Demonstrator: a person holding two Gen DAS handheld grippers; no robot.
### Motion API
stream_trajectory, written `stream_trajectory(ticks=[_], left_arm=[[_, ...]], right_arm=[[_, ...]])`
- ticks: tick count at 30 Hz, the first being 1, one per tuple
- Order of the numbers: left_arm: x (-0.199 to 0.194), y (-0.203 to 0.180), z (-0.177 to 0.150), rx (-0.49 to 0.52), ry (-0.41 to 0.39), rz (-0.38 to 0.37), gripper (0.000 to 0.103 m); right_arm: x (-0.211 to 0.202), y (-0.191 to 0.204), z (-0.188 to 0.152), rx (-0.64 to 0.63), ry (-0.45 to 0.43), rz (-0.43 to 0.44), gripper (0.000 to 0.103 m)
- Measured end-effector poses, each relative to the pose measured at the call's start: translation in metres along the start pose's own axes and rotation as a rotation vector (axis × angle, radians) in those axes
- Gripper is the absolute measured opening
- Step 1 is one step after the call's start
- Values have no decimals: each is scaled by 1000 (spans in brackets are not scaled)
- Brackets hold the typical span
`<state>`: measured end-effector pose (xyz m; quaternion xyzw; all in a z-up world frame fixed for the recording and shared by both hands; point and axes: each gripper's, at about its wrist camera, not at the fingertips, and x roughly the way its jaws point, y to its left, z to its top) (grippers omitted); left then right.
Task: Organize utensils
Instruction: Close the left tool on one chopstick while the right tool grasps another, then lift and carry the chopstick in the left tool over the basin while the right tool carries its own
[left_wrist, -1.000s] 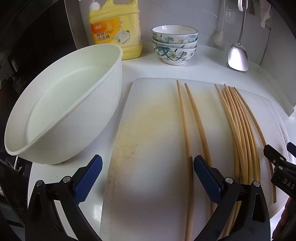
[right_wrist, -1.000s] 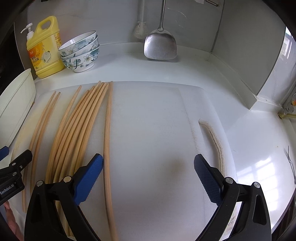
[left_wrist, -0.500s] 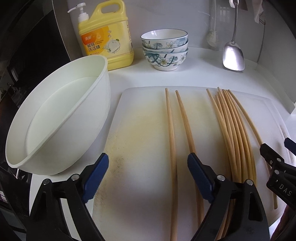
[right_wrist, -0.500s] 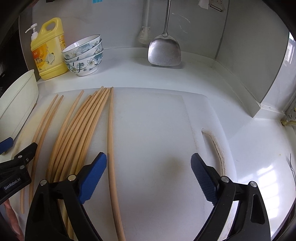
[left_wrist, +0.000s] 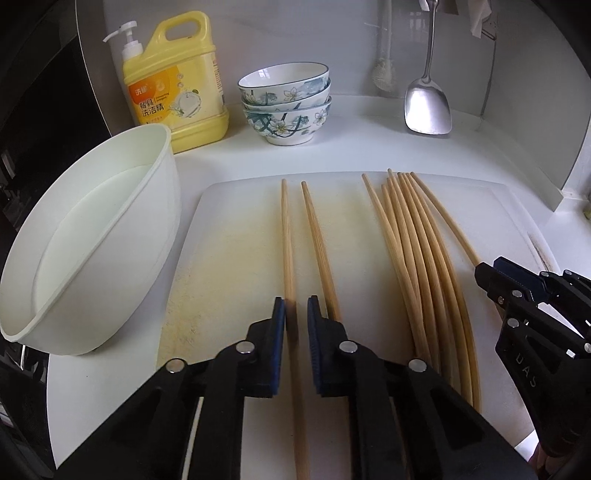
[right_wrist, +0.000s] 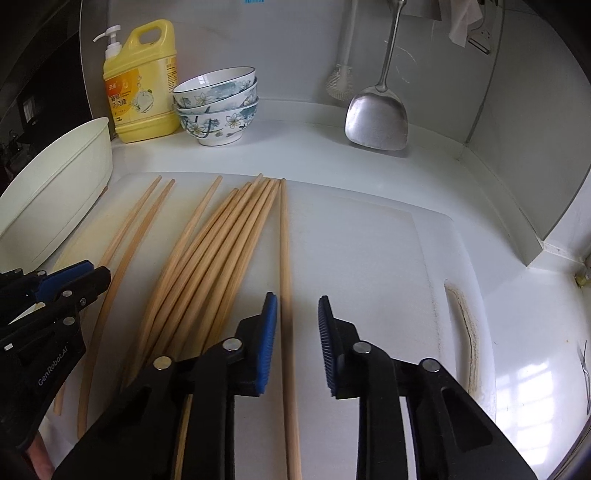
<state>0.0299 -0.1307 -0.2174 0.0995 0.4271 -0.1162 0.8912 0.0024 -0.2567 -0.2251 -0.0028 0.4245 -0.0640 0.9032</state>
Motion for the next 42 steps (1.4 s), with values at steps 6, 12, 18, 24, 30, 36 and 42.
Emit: stream_trajectory(ticks=[6, 12, 18, 24, 30, 36, 42], left_arm=[[0, 4, 2, -10, 10, -20, 7], [-3, 11, -1, -43, 22, -47, 7], [-11, 14, -1, -62, 24, -57, 7], [-43, 20, 18, -79, 1, -59, 7], [-98, 49, 44, -123, -36, -35, 7], [-136, 115, 59, -191, -77, 32, 7], [-125, 193, 75, -201, -90, 57, 7]], right_arm=[[-2, -2, 0, 17, 3, 26, 6], [-6, -8, -2, 58, 4, 58, 6], [-18, -13, -1, 104, 2, 81, 6], [-51, -15, 20, 106, -43, 95, 6], [-95, 1, 58, 85, -109, 164, 6], [-119, 62, 102, 37, -157, 249, 6], [-95, 148, 137, 34, -125, 316, 6]])
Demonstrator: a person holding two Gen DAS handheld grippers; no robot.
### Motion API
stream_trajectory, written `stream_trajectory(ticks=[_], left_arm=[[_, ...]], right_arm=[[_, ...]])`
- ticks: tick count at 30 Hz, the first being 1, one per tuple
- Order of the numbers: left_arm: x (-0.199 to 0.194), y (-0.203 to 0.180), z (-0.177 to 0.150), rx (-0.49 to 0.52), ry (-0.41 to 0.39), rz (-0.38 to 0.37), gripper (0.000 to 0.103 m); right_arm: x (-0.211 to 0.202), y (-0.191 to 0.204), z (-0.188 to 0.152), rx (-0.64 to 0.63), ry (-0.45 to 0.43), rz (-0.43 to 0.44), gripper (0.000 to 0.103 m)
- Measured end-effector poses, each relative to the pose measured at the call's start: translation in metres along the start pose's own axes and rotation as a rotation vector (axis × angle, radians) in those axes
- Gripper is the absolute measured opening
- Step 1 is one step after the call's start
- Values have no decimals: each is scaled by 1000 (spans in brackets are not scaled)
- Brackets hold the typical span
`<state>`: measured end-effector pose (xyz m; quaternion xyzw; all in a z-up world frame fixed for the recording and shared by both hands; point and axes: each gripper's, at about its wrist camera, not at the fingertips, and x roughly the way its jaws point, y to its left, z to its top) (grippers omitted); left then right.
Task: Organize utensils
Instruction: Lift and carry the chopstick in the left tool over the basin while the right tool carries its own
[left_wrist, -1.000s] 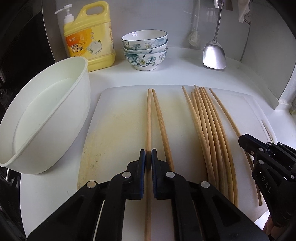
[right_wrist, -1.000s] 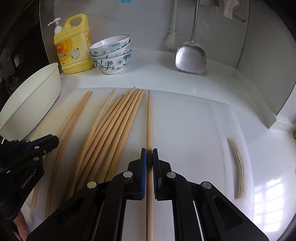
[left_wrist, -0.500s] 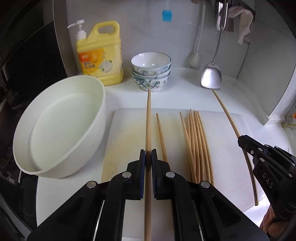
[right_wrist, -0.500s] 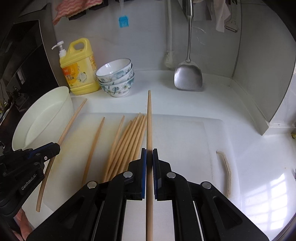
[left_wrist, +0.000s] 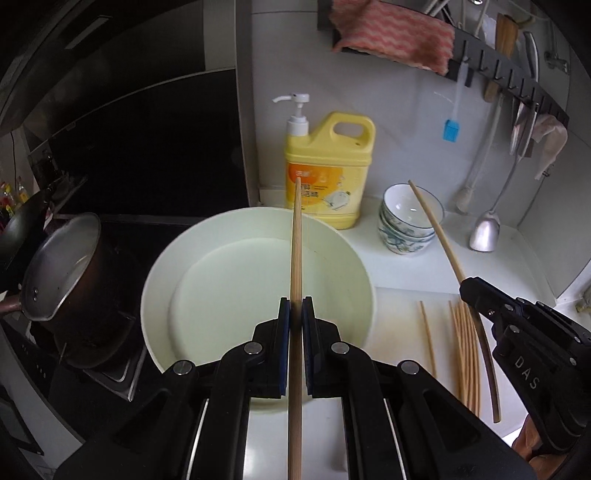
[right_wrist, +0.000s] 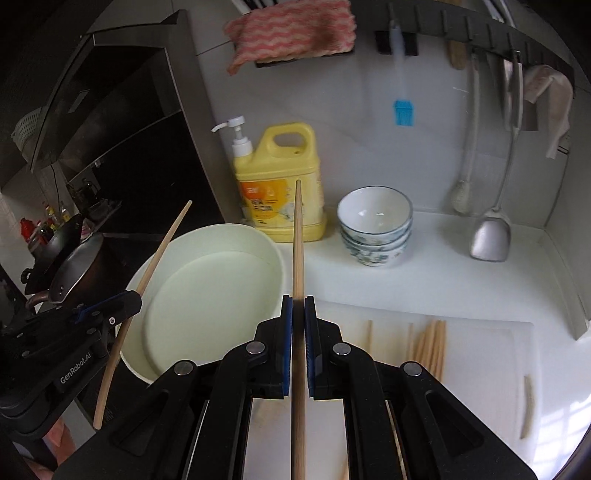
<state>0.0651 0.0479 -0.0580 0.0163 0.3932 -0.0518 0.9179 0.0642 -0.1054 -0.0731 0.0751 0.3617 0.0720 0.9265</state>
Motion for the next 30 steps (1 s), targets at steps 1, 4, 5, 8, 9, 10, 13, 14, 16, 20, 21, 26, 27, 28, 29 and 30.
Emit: stream_trajectory(ticks=[1, 4, 5, 8, 9, 10, 13, 14, 16, 20, 21, 26, 27, 28, 29, 30], left_arm=[[7, 11, 4, 3, 8, -10, 7], [32, 40, 14, 27, 28, -24, 7], [40, 49, 16, 34, 37, -28, 7], [66, 70, 19, 42, 79, -42, 7], [74, 75, 20, 48, 89, -45, 7], [81, 79, 20, 53, 100, -49, 7], [100, 89, 17, 58, 132, -61, 7], [106, 91, 16, 55, 144, -66, 7], [117, 95, 14, 50, 162, -70, 7], [131, 96, 10, 38, 187, -69, 7], [134, 97, 9, 38, 194, -73, 7], [146, 98, 6, 49, 208, -64, 7], [147, 98, 6, 50, 211, -61, 7], [150, 98, 5, 51, 214, -57, 7], [152, 99, 5, 51, 220, -54, 7], [153, 101, 3, 49, 226, -52, 7]], right_arm=[[11, 11, 4, 9, 9, 7, 6], [43, 42, 9, 23, 35, 6, 6], [53, 50, 10, 25, 41, 3, 6], [81, 65, 10, 45, 83, 14, 6], [91, 69, 9, 56, 97, 19, 6], [99, 72, 9, 64, 111, 24, 6], [122, 82, 4, 67, 155, 32, 6], [128, 84, 4, 64, 168, 32, 6], [139, 88, 2, 64, 187, 36, 6], [156, 89, 0, 67, 222, 35, 6], [159, 89, -2, 68, 228, 35, 6], [170, 86, -6, 65, 259, 27, 6], [172, 86, -7, 66, 263, 25, 6], [173, 85, -8, 69, 265, 23, 6], [174, 84, -9, 73, 268, 22, 6], [176, 83, -10, 76, 271, 20, 6]])
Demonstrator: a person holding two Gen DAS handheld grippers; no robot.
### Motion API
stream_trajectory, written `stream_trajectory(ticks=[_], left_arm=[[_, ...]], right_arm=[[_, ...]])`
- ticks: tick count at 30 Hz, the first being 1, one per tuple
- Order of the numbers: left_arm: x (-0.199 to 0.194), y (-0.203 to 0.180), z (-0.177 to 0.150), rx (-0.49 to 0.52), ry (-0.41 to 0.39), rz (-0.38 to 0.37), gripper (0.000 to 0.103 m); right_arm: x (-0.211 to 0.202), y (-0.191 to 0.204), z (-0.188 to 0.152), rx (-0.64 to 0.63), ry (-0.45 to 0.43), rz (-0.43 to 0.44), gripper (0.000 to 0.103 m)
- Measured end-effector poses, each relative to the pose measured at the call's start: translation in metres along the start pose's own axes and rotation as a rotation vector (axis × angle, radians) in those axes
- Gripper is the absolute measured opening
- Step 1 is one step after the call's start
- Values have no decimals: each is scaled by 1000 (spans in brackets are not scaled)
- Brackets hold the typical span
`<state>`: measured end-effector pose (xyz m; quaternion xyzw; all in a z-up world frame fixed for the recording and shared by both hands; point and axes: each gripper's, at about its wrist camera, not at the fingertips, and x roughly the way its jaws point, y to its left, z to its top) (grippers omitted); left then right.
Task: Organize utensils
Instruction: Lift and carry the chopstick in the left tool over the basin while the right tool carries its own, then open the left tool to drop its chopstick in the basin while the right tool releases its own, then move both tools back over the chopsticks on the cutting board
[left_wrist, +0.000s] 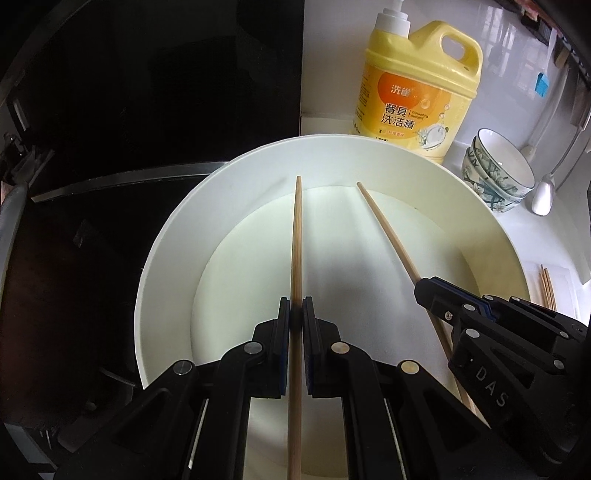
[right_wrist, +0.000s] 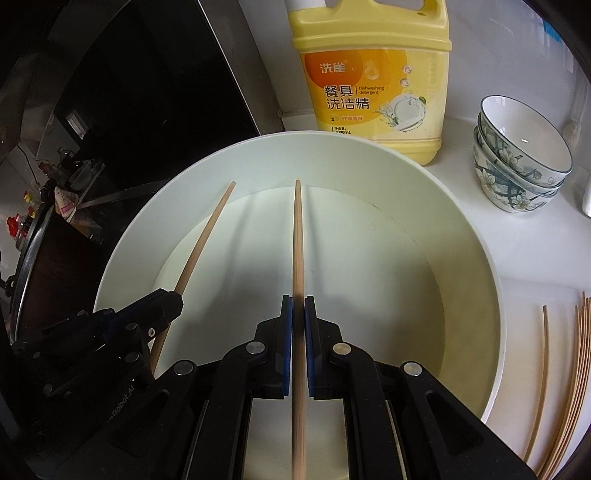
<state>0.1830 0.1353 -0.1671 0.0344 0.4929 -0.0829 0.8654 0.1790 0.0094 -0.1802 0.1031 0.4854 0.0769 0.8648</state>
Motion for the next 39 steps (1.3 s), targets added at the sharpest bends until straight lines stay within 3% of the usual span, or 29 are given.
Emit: stream_trajectory(ticks=[9, 11, 12, 13, 14, 16, 22, 39], left_arm=[[7, 3, -4, -2, 23, 19, 8], [6, 4, -5, -3, 21, 29, 13], [4, 4, -5, -3, 18, 42, 17], [2, 4, -6, -2, 11, 48, 31], [-1, 5, -6, -5, 3, 56, 52], [-9, 8, -7, -16, -32, 78, 67], [-21, 12, -9, -16, -60, 113, 77], [-53, 18, -18, -45, -64, 89, 88]], right_arm=[[4, -3, 1, 9, 20, -15, 6], [3, -4, 2, 11, 16, -22, 7], [1, -4, 2, 12, 10, -27, 13], [-1, -5, 2, 12, 2, -33, 17], [-4, -6, 2, 12, -8, -41, 25], [-8, -8, 2, 14, -23, -51, 29], [-21, -13, -1, 20, -47, -62, 36], [-62, -13, -14, 41, -102, -83, 56]])
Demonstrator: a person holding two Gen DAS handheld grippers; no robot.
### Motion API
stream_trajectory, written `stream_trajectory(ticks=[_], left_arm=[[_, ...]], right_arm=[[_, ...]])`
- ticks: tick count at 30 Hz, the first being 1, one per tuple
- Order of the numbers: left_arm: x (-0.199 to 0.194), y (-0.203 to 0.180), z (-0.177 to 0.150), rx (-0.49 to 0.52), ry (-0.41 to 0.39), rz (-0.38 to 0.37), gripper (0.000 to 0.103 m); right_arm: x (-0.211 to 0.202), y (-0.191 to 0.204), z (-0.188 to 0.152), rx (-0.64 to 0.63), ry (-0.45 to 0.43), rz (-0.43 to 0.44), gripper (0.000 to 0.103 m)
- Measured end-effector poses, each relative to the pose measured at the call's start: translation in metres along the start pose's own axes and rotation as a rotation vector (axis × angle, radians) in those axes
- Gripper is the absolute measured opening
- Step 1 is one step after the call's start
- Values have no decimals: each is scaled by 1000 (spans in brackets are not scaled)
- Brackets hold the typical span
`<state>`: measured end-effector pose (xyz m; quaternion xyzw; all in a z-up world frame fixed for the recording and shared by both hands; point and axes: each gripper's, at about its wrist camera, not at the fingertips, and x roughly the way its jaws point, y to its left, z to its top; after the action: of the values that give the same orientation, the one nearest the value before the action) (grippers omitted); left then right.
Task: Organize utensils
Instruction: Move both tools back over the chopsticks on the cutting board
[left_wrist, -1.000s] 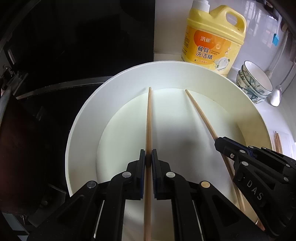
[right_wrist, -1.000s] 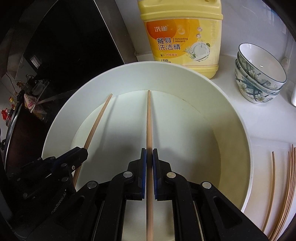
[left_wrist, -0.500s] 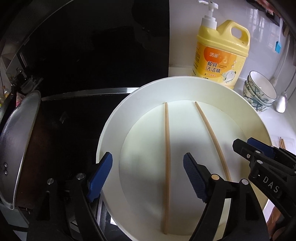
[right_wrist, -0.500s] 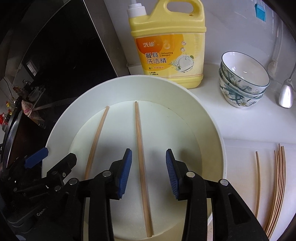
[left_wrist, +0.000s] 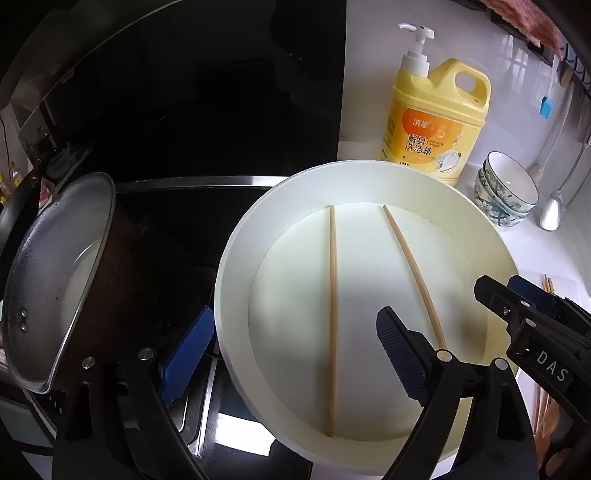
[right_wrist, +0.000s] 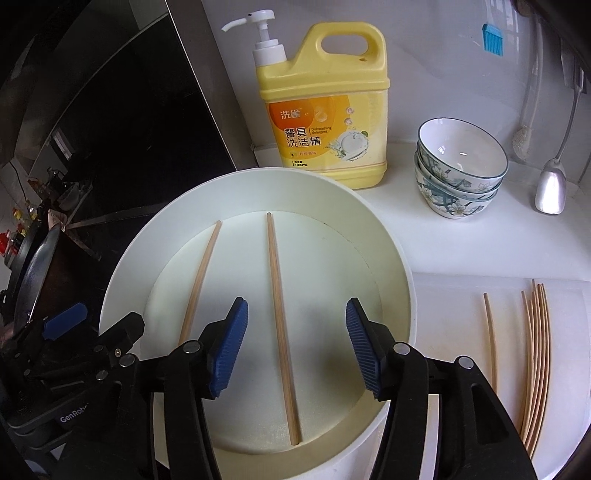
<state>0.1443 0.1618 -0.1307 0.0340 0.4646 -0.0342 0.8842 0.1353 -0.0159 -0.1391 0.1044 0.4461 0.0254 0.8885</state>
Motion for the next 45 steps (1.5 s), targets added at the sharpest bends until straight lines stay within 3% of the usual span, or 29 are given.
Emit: stream_trajectory(ticks=[14, 28, 35, 40, 45], left_arm=[[-29, -16, -14, 60, -17, -74, 91], [-64, -109, -31, 155, -75, -194, 94], [-81, -178, -52, 142, -60, -185, 94], [-91, -229, -70, 150, -38, -140, 94], [-98, -255, -81, 118, -30, -100, 94]], right_arm=[[-56, -36, -45, 96, -29, -67, 68], [-125, -148, -97, 216, -47, -239, 71], [-158, -220, -113, 187, -67, -258, 71], [-169, -264, -123, 159, -84, -209, 72], [-164, -291, -125, 140, -54, -158, 72]])
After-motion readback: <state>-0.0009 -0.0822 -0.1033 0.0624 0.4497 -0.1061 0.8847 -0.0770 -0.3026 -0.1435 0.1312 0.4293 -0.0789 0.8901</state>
